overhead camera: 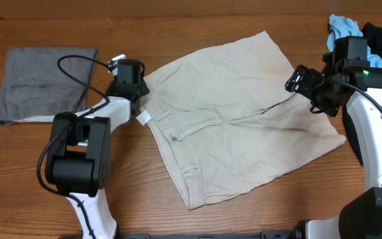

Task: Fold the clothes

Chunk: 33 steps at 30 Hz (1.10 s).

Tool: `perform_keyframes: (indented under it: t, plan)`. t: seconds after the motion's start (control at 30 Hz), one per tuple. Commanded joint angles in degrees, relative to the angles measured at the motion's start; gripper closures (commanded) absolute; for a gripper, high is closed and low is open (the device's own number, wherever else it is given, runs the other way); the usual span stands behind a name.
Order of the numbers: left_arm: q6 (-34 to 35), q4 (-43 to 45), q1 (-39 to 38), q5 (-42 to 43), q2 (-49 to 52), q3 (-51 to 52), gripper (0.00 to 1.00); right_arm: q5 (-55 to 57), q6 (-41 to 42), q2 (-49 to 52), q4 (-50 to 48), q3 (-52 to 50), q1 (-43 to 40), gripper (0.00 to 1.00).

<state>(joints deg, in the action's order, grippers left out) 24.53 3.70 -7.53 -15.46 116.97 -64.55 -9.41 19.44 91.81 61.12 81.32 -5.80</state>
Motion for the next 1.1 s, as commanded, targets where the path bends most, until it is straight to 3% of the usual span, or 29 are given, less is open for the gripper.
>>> perform_keyframes:
  t: [0.0, 0.13, 0.27, 0.33, 0.5, 0.6, 0.83, 1.07]
  plan:
    - [-7.9, -2.4, 0.4, -4.0, -2.4, -2.3, 0.96, 0.6, -0.2, -1.1, -0.2, 0.8, 0.0, 0.00]
    - [-7.8, -8.8, -0.2, -4.9, -12.0, -5.3, 0.96, 0.6, -0.2, -1.1, -0.2, 0.8, 0.0, 0.00]
    - [-7.3, -20.4, -1.0, 8.6, -23.0, -7.0, 0.96, 0.6, -0.2, -1.1, -0.2, 0.8, 0.0, 0.00]
    - [-3.8, -27.0, -1.3, 13.8, -26.0, -7.0, 0.96, 0.6, -0.2, -1.1, -0.2, 0.8, 0.0, 0.00]
    - [1.2, -43.9, -2.8, 22.5, -26.1, -6.8, 0.96, 0.6, -0.2, -1.1, -0.2, 0.8, 0.0, 0.00]
    - [0.1, -49.7, -4.7, 27.7, -23.6, -6.5, 0.96, 0.6, -0.2, -1.1, -0.2, 0.8, 0.0, 0.00]
    - [-9.9, -52.3, -13.2, 31.8, -15.6, -6.4, 0.92, 0.6, -0.2, -1.1, -0.2, 0.8, 0.0, 0.00]
    - [-12.5, -49.5, -17.6, 28.4, -8.2, -6.4, 0.87, 0.6, -0.2, -1.1, -0.2, 0.8, 0.0, 0.00]
